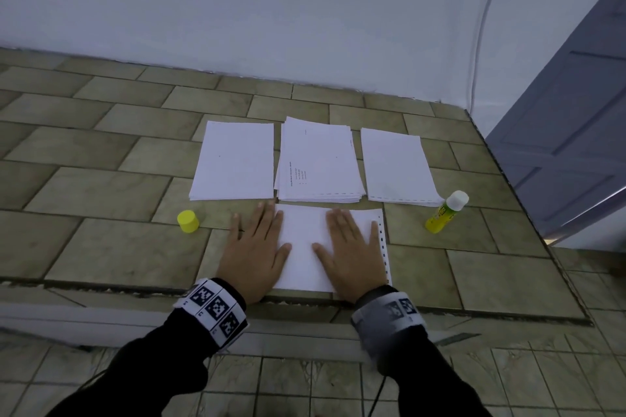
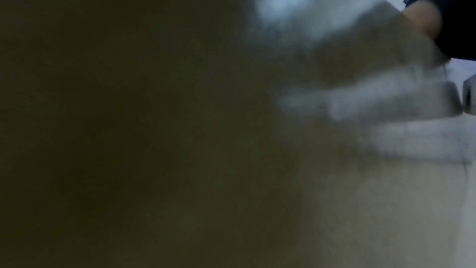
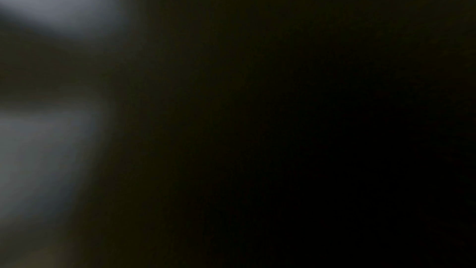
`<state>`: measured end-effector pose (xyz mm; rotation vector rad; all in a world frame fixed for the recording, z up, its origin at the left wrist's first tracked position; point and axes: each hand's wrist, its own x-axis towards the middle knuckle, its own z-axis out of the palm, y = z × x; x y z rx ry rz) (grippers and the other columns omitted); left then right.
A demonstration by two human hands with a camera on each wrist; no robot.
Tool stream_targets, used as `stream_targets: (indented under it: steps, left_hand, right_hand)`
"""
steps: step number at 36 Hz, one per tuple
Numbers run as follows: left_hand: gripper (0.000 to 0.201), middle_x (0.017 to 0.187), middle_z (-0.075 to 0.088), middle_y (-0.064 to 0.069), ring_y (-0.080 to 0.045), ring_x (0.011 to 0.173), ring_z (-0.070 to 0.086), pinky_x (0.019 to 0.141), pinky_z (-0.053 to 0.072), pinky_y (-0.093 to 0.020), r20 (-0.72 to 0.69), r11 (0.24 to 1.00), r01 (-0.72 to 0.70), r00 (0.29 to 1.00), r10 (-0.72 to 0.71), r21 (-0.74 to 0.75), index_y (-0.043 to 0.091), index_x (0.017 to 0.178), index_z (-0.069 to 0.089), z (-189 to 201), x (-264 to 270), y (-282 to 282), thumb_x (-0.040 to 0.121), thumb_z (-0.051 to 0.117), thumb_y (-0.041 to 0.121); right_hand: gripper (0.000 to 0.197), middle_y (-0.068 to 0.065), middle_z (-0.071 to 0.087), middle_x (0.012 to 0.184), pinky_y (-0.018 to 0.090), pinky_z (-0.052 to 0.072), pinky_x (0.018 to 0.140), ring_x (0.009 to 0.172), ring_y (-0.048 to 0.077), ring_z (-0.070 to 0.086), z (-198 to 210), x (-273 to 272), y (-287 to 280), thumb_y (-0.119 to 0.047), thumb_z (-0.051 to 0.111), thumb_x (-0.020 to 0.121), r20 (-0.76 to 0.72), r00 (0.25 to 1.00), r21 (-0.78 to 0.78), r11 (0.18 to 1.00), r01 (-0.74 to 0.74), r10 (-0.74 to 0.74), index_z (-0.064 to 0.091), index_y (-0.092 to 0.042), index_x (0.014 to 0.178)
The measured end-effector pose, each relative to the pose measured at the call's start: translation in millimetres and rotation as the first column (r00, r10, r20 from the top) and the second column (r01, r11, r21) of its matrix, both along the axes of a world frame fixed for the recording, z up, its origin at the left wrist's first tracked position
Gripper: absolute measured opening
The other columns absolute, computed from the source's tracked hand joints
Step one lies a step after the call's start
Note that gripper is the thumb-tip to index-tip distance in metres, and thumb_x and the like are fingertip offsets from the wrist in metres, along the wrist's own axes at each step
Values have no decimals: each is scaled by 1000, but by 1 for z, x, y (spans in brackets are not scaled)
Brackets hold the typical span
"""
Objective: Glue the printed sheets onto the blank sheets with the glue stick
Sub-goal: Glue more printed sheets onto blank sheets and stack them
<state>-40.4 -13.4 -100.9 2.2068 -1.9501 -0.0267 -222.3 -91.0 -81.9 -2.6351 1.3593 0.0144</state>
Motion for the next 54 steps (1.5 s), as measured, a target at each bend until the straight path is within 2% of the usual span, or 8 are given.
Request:
stream_targets:
  steps: [4, 11, 20, 23, 30, 36, 45, 54]
  left_hand:
    - [65, 151, 42, -14, -30, 139, 40, 107, 33, -62, 1, 1000, -2, 1000, 2, 11, 4, 141, 48, 1, 0, 1, 96, 25, 45]
    - [66, 151, 41, -14, -30, 140, 39, 108, 32, -63, -2, 1000, -7, 1000, 7, -1, 4, 143, 46, 0, -1, 2, 96, 24, 46]
    - [74, 147, 46, -17, -32, 135, 45, 103, 38, -63, 4, 1000, 16, 1000, -16, -12, 2, 138, 51, 0, 1, 1, 103, 4, 46]
    - [70, 149, 43, -17, -31, 137, 43, 105, 35, -63, 12, 1000, 21, 1000, -21, -17, 2, 141, 48, -2, 1, 1, 103, 8, 46]
    - [64, 151, 41, -16, -31, 138, 41, 106, 34, -63, 27, 1000, 5, 1000, -5, -29, 3, 142, 46, -2, 1, 1, 98, 23, 42]
    - [64, 152, 39, -15, -30, 140, 40, 107, 33, -62, 27, 1000, -3, 1000, 3, -22, 4, 143, 46, -4, 1, 2, 97, 24, 43]
    - [64, 151, 42, -15, -30, 138, 42, 108, 24, -58, 31, 999, 2, 1000, 0, -49, 4, 141, 49, -6, 1, 1, 97, 24, 44]
    - [63, 150, 44, -14, -30, 137, 43, 107, 32, -60, 20, 999, -10, 1000, 11, -52, 4, 140, 50, -2, -1, 1, 96, 26, 42]
  right_hand:
    - [92, -6, -6, 162, 47, -6, 117, 148, 7, -7, -1, -44, -20, -66, -16, 77, -31, 988, -4, 988, 152, -153, 0, -20, 155]
    - [93, 6, 10, 162, 61, 2, 113, 150, 20, 7, 7, -46, -14, -64, -9, 82, -33, 956, -76, 955, 288, -291, 15, -9, 154]
    - [102, 1, -1, 163, 54, -10, 116, 149, 13, -5, 2, 31, 18, -65, -30, 75, 77, 990, 40, 992, -119, 116, 7, -13, 154]
    - [95, 2, 14, 161, 54, -4, 116, 149, 15, 11, -3, 28, 15, -64, -21, 85, 48, 994, -3, 995, -100, 100, 20, -12, 153]
    - [90, -6, -7, 162, 49, -6, 118, 148, 7, -7, -3, -48, -17, -65, -16, 78, -42, 992, -6, 992, 123, -123, -3, -19, 155]
    - [82, 8, 25, 158, 62, 3, 113, 147, 21, 22, 2, -46, -11, -55, -2, 90, -63, 980, -128, 975, 179, -188, 27, -8, 151]
    - [98, -1, 1, 163, 51, -11, 118, 149, 10, -4, 5, 35, 14, -60, -24, 72, 85, 996, 53, 998, -44, 39, 4, -15, 155]
    - [91, -6, 1, 163, 53, -8, 116, 149, 8, 0, 4, -35, -19, -56, -19, 76, -25, 988, -6, 988, 152, -152, 6, -19, 155]
